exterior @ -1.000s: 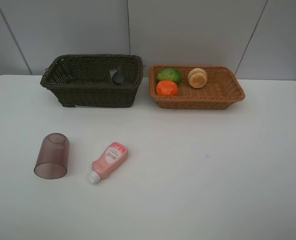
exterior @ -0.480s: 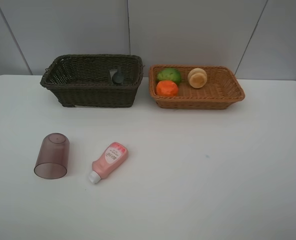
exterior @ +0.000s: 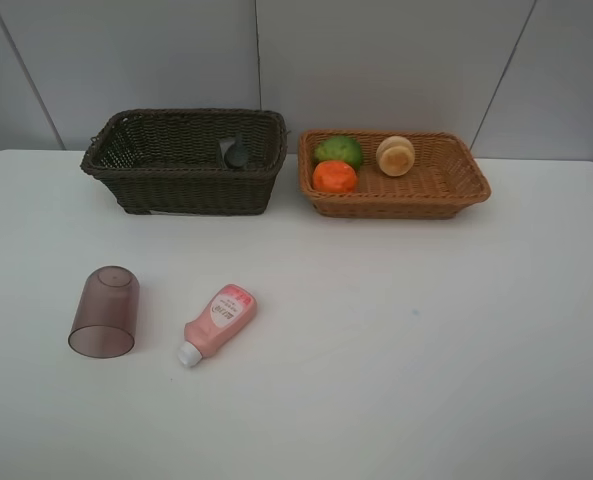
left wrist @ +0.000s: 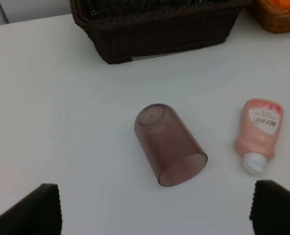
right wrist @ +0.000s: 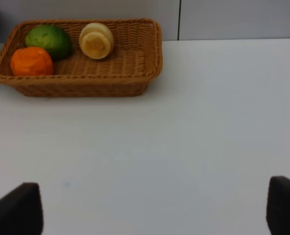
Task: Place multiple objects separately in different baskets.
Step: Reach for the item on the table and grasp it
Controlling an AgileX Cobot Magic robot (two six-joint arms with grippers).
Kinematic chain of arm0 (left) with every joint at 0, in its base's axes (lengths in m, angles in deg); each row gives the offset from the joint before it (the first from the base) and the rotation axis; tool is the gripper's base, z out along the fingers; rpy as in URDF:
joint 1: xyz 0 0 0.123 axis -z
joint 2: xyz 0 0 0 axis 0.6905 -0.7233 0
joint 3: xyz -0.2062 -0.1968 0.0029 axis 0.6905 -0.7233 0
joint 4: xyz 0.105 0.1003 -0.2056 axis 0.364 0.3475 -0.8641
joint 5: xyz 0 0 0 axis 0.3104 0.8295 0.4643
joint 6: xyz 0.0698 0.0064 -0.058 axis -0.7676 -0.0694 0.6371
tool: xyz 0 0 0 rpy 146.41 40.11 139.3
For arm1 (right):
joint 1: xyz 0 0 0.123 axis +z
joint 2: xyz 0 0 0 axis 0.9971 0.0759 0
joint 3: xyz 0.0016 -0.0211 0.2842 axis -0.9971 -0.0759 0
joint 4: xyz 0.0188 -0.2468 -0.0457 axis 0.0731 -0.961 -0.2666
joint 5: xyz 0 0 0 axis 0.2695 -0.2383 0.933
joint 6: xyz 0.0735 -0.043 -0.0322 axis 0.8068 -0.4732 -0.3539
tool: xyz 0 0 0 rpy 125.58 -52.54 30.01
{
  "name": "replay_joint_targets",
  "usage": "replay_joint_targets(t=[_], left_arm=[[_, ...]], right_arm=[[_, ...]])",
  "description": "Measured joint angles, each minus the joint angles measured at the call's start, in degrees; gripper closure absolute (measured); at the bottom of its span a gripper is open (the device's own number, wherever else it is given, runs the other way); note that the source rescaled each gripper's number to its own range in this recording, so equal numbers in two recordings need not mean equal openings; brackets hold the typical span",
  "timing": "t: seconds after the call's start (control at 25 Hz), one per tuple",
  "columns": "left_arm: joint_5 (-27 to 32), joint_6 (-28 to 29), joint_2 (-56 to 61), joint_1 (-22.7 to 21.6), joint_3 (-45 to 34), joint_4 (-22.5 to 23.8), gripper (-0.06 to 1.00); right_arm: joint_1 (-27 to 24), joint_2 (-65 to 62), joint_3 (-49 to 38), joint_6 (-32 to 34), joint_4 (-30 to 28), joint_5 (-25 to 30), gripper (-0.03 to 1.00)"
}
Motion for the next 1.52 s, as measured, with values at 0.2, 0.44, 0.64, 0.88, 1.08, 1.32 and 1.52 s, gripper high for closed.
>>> replay_joint_targets(t=[0.2, 0.44, 0.64, 0.88, 1.08, 1.32, 1.52], left_arm=[[-4.9, 0.0, -16.6, 0.0, 4.8, 0.0, -0.06], [-5.4, 0.0, -38.7, 0.0, 12.9, 0.0, -0.06], [-7.1, 1.7, -55.1, 0.5, 16.7, 0.0, -0.06], [-13.3, 8.3, -71.1, 5.4, 16.9, 1.8, -0.06], [-19.6, 17.9, -81.2, 8.8, 17.2, 2.4, -0.06], [-25.4, 25.0, -88.7, 11.4, 17.2, 4.1, -0.06], [-26.7, 31.9, -91.8, 12.6, 17.2, 6.7, -0.06]], right_arm=[[0.0, 0.0, 0.0, 0.0, 0.0, 0.0, -0.01], [0.0, 0.0, 0.0, 0.0, 0.0, 0.0, -0.01], [0.0, 0.0, 0.0, 0.0, 0.0, 0.0, -0.01], [0.0, 0.0, 0.0, 0.0, 0.0, 0.0, -0.01], [0.0, 0.0, 0.0, 0.0, 0.0, 0.0, -0.01], [0.0, 0.0, 0.0, 0.0, 0.0, 0.0, -0.01], [0.0, 0.0, 0.0, 0.0, 0.0, 0.0, -0.01]])
